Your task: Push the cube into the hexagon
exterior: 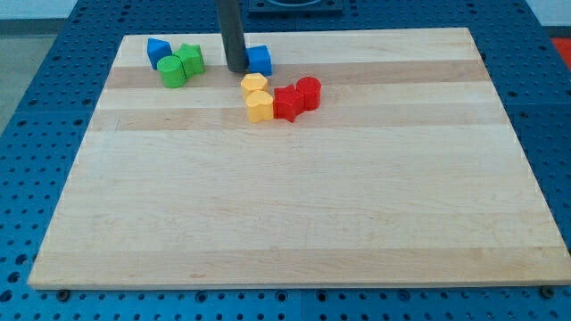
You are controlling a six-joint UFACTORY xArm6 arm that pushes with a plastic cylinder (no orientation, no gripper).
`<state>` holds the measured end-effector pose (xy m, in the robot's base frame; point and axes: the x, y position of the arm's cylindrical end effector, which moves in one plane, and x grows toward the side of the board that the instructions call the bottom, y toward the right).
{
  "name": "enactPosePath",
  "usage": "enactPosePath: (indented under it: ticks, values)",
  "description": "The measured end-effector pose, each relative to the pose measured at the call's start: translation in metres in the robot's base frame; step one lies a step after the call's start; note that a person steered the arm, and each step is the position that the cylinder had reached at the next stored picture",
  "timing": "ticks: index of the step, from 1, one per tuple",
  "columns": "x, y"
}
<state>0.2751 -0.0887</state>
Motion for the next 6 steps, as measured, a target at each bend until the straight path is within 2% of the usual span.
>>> enactPosePath:
  ticks: [1, 2, 3, 5, 6]
  values:
    - [-0.051, 0.0]
    - [-0.081, 0.009]
    - [-0.057, 0.04]
    - [-0.003, 0.014]
    - [-0.034, 0.014]
